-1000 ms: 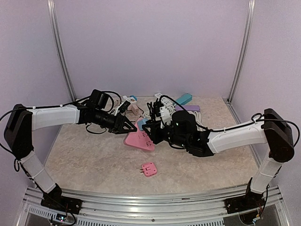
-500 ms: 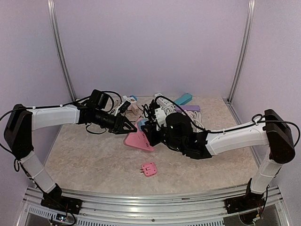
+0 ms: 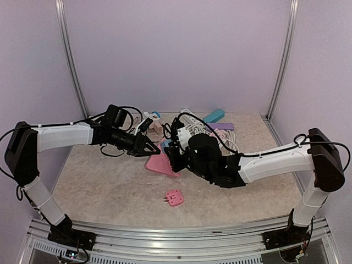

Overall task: Pull the plug off the socket
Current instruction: Remove the plug from the socket.

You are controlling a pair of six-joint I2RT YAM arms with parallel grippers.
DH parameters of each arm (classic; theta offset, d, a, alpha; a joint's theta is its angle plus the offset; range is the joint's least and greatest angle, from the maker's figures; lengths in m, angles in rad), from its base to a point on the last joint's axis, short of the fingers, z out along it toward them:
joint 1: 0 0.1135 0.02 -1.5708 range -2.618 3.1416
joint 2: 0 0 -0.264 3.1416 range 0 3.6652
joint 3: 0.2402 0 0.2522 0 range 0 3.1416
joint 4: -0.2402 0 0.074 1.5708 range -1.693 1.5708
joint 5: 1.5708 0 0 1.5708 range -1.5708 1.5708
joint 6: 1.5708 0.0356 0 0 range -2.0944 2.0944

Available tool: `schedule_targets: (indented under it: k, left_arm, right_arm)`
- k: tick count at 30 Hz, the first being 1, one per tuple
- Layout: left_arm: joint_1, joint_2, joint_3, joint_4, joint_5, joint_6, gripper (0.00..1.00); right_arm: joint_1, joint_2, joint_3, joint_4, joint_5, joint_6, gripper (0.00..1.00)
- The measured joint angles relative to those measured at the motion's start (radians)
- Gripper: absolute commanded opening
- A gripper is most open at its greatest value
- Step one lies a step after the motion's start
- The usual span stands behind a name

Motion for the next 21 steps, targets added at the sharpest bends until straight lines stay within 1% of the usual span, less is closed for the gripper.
schedule_targets:
  k: [6, 16, 21]
  left_arm:
    - [0.000, 0.000, 0.000, -0.002, 0.000, 0.000, 0.04]
    - [-0.002, 0.000, 0.000, 0.003, 0.000, 0.002, 0.04]
    - [-0.004, 0.000, 0.000, 0.000, -0.003, -0.002, 0.04]
  right_arm:
    - [-0.018, -0.007, -0.026, 0.033, -0.045, 0.037, 0.00]
    - [-0.103, -0.034, -0.109, 0.142, -0.260, 0.147, 0.00]
    - [-0.111, -0.034, -0.112, 0.145, -0.283, 0.160, 0.00]
